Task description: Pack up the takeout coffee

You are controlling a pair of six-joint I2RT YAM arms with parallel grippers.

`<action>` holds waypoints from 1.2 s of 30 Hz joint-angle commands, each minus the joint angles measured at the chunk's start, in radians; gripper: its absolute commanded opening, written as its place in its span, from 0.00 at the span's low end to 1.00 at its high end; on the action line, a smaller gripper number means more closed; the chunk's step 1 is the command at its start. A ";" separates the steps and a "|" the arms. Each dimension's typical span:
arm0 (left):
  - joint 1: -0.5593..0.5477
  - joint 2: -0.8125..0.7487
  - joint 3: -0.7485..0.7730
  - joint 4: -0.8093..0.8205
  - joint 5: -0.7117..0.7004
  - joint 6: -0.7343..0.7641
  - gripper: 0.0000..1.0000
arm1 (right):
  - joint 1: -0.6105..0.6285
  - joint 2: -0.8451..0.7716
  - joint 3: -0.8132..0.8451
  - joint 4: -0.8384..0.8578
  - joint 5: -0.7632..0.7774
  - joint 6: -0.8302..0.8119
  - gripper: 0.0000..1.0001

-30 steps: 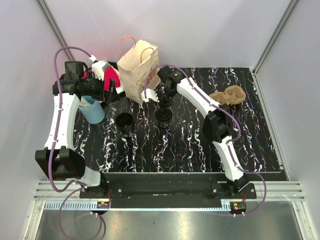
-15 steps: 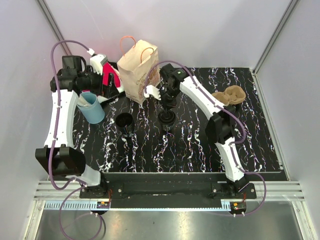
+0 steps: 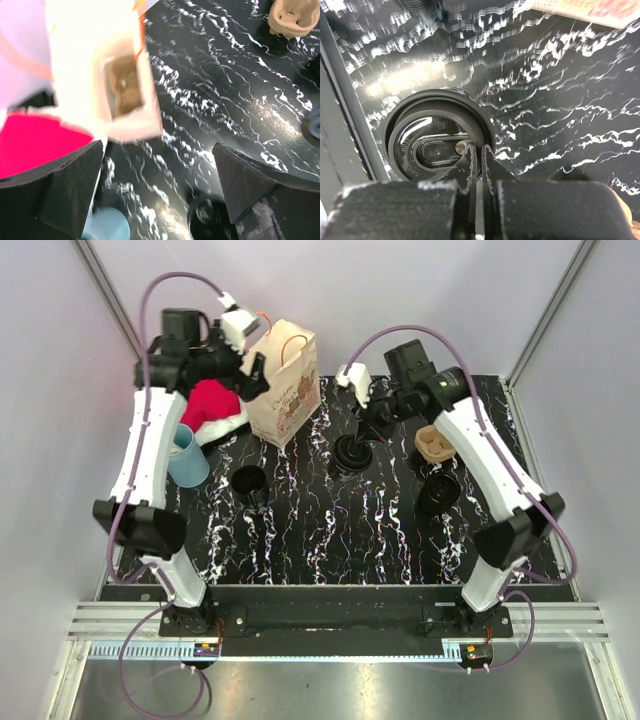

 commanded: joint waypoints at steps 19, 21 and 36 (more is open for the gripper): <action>-0.173 0.274 0.120 0.172 -0.316 0.121 0.91 | 0.007 -0.420 -0.197 0.247 0.006 0.246 0.00; -0.186 0.264 0.105 0.172 -0.311 0.127 0.78 | 0.007 -0.422 -0.187 0.259 0.041 0.259 0.00; -0.266 0.218 0.043 0.167 -0.366 0.124 0.00 | 0.007 -0.416 -0.111 0.292 0.181 0.305 0.00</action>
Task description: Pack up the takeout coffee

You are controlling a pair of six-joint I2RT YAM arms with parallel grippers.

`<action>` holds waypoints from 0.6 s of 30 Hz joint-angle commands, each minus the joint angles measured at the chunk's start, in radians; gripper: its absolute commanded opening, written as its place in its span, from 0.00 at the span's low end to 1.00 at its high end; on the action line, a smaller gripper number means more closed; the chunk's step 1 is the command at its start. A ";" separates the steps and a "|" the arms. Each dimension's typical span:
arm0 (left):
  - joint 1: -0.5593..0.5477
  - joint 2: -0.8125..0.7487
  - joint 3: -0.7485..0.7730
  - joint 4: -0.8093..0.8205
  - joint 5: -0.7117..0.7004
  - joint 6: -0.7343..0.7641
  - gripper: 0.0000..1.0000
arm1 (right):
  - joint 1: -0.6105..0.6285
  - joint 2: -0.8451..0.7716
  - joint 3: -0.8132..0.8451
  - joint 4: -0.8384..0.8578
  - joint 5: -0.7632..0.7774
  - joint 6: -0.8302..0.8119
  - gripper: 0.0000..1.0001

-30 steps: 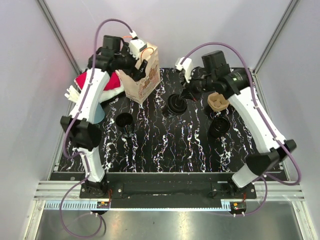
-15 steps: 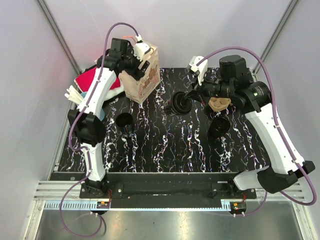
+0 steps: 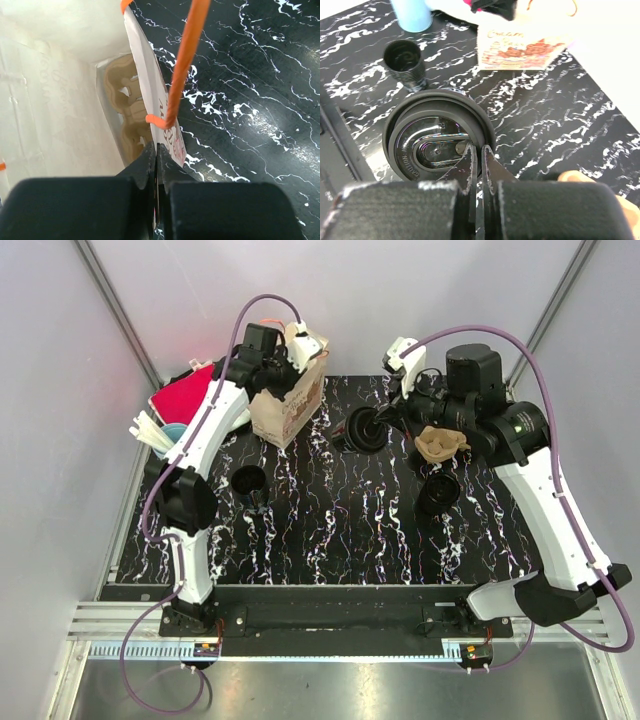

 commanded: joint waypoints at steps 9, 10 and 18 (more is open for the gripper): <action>-0.118 -0.215 -0.126 0.017 0.004 -0.032 0.00 | -0.011 -0.005 0.110 0.103 0.264 0.050 0.00; -0.127 -0.241 -0.137 0.013 0.011 -0.038 0.00 | -0.012 -0.001 0.115 0.110 0.283 0.063 0.00; -0.217 -0.338 -0.228 0.000 0.077 -0.133 0.00 | -0.039 0.007 0.162 0.171 0.481 0.155 0.00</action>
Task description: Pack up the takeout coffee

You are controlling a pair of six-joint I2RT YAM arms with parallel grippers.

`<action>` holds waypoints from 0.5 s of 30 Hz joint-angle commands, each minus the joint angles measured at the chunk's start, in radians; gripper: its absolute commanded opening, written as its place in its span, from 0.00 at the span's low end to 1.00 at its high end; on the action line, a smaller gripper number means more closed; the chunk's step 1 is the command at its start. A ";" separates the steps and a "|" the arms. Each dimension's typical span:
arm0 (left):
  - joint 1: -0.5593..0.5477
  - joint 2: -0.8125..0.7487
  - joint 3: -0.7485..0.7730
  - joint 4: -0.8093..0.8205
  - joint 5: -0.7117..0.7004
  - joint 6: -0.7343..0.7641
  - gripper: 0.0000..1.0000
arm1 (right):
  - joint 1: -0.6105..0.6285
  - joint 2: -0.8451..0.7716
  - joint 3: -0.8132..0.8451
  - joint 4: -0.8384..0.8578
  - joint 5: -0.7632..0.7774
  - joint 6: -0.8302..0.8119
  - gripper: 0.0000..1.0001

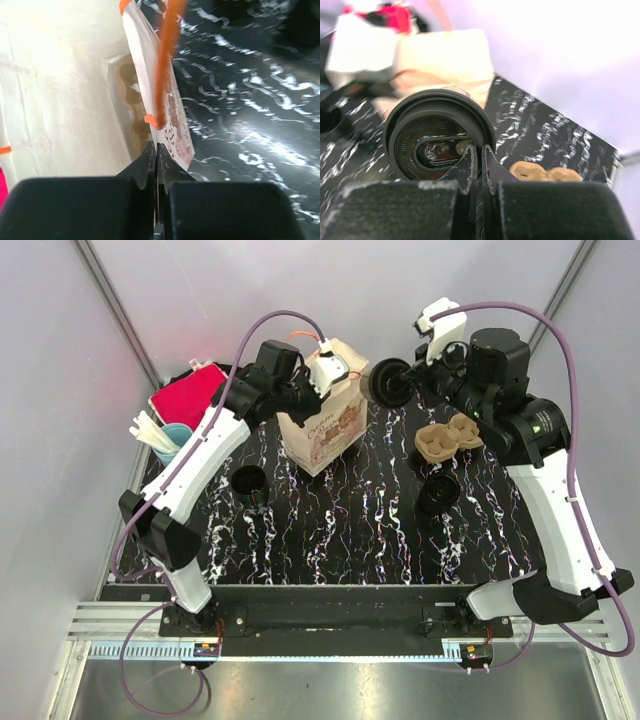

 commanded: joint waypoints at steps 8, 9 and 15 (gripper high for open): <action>-0.110 -0.119 -0.134 0.043 0.048 -0.116 0.00 | -0.049 -0.041 0.052 0.116 0.158 0.153 0.00; -0.116 -0.118 -0.141 0.043 0.048 -0.117 0.00 | -0.054 -0.045 0.048 0.117 0.160 0.154 0.00; -0.156 -0.116 -0.167 0.045 0.061 -0.157 0.00 | -0.060 -0.047 -0.001 0.123 0.177 0.208 0.00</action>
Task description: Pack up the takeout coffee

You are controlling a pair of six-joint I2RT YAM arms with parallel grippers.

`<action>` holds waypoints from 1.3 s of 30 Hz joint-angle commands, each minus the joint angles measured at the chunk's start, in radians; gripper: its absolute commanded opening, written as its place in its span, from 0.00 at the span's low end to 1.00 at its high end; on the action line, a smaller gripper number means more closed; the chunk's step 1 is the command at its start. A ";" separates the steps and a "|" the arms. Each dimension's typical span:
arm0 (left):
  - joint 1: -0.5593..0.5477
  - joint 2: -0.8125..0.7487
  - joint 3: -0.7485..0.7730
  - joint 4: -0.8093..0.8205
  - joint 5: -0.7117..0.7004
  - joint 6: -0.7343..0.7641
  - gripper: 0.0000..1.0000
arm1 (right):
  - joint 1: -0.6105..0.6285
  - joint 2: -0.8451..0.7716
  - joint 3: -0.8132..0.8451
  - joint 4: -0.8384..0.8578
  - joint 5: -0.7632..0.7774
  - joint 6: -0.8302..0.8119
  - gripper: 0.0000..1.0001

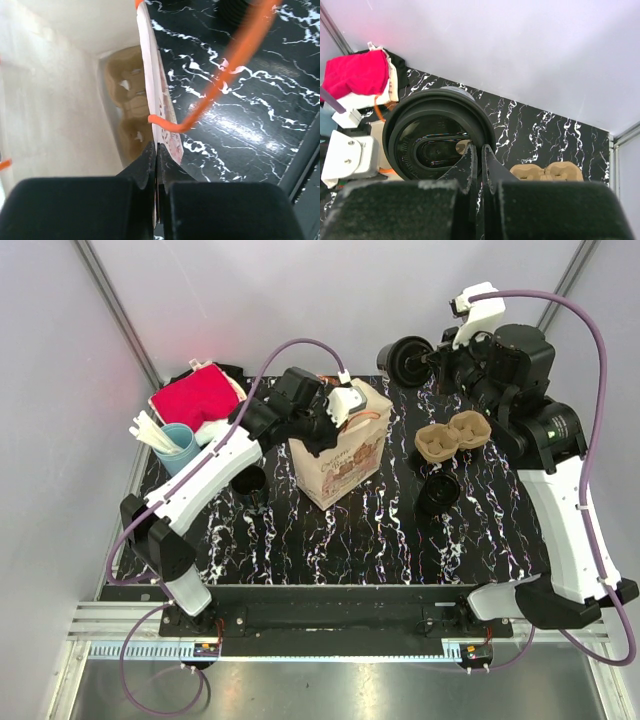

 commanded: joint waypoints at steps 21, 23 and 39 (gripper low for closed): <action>-0.093 -0.094 -0.039 0.086 0.037 -0.091 0.26 | -0.011 0.097 -0.022 -0.117 -0.236 0.215 0.00; -0.093 -0.103 -0.040 0.090 0.032 -0.085 0.34 | -0.011 0.117 -0.028 -0.139 -0.270 0.223 0.00; -0.086 -0.255 -0.099 0.162 -0.083 -0.018 0.99 | -0.010 0.232 -0.029 -0.189 -0.349 0.243 0.00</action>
